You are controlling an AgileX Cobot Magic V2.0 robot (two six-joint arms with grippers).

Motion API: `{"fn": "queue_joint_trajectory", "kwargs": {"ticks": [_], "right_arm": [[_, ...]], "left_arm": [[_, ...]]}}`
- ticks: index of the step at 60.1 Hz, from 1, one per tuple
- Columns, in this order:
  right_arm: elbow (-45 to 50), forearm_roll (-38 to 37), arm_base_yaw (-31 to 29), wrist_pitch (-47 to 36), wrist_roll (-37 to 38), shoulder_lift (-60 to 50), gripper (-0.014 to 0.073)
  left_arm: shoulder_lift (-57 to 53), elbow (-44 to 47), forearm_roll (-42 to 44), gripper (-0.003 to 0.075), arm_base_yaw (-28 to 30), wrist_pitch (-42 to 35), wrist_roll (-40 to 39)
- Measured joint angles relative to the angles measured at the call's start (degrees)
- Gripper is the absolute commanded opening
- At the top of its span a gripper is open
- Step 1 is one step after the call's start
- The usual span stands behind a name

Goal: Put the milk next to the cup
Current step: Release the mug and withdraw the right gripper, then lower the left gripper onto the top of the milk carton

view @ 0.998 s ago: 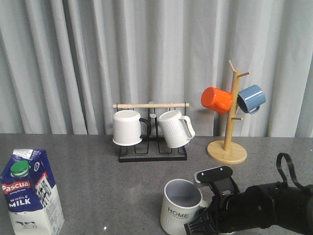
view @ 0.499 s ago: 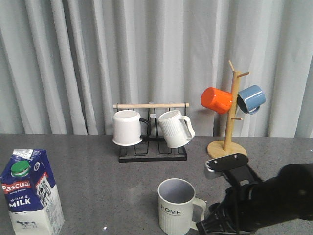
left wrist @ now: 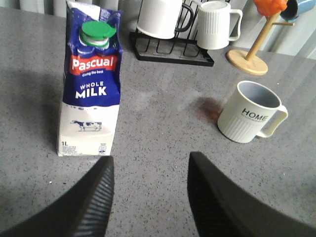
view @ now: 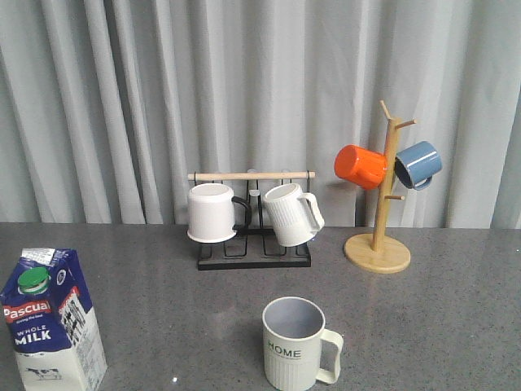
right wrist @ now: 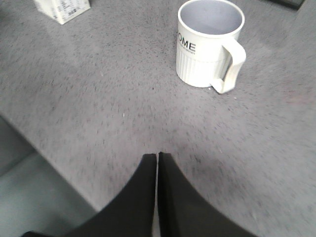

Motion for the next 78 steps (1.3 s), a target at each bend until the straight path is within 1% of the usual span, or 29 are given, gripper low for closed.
{"fn": "queue_joint_trajectory", "kwargs": {"ticks": [7,13,19,25,32,41,48,57,63,78], "right_arm": [[5.4,-4.1,0.0,1.3,1.7,-11.2,-0.0009],[8.8,-9.2,0.0,2.8,6.9,-18.3,-0.0009],[10.6,-14.0,0.0,5.3,13.2,-21.6,-0.0008],[10.9,-17.7,0.0,6.0,17.6,-22.2,-0.0008],[10.9,-19.8,0.0,6.1,19.2,-22.2,-0.0008],[10.9,-20.6,0.0,6.1,19.4,-22.2,-0.0008],[10.9,-20.7,0.0,6.1,19.4,-22.2,-0.0008],[10.9,-20.7,0.0,6.1,19.4,-22.2,-0.0008],[10.9,-20.7,0.0,6.1,19.4,-22.2,-0.0008],[10.9,-20.7,0.0,6.1,19.4,-22.2,-0.0008]], "left_arm": [[0.1,0.0,0.0,0.0374,0.0,0.4,-0.1],[1.7,-1.2,0.0,0.0438,0.0,2.0,-0.1],[5.5,-4.7,0.1,0.0507,0.0,5.4,-0.1],[10.3,-10.0,0.4,0.0546,0.0,9.7,-0.1],[16.4,-17.9,2.6,0.0550,0.0,14.7,-0.1],[24.3,-31.1,6.6,0.0544,0.0,19.7,-0.6],[30.6,-42.0,9.8,0.0539,0.0,23.8,-2.7],[38.1,-52.8,15.4,0.0538,0.0,30.2,-6.2],[43.0,-56.2,16.8,0.0538,0.0,33.5,-7.5],[49.7,-57.3,17.1,0.0538,0.0,34.5,-8.3]]}}
